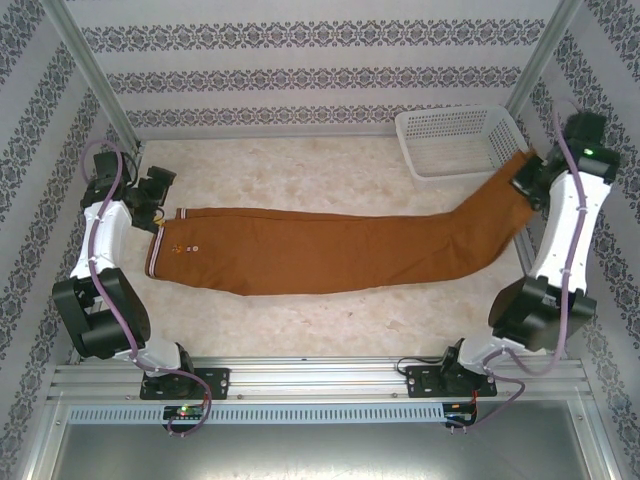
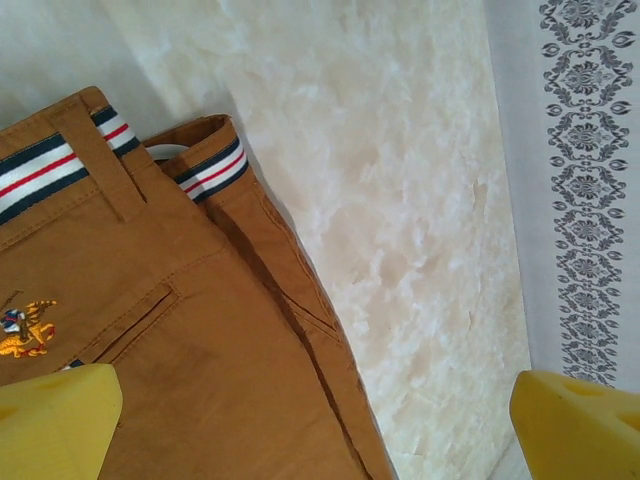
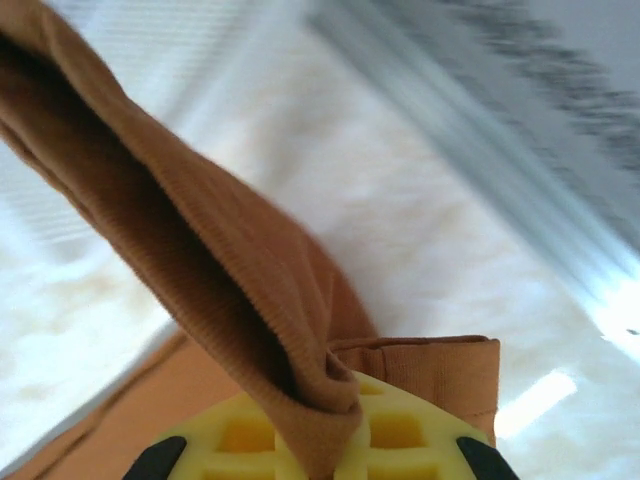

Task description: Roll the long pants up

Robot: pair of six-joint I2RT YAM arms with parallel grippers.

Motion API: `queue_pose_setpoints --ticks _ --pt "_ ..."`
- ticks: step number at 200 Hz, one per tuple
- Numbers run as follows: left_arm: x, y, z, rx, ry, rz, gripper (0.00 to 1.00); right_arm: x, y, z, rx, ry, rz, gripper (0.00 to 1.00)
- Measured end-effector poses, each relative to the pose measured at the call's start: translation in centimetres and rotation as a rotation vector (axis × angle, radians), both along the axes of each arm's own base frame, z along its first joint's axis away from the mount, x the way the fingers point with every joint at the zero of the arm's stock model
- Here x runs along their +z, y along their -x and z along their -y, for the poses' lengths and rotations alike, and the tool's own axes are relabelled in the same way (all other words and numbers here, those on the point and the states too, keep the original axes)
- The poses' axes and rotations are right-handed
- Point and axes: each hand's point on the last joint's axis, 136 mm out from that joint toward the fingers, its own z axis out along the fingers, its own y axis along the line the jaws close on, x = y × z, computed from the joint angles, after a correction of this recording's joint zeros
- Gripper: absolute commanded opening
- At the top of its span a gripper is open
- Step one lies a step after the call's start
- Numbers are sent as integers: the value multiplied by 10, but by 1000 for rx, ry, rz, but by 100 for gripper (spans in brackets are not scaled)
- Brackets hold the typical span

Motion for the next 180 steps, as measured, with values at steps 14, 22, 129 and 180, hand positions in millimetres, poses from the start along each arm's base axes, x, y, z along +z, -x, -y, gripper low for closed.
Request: queue_pose_setpoints --ticks 14,22,129,180 --pt "3 0 0 -1 -3 8 100 33 -11 -67 139 -75 122 0" --pt "5 0 0 0 -4 12 100 49 -14 -106 217 -128 184 0" --pt "105 -23 -16 13 -113 196 100 104 -8 -473 822 -671 331 0" --pt "104 -18 -26 49 -121 175 100 48 -26 -598 910 -814 217 0"
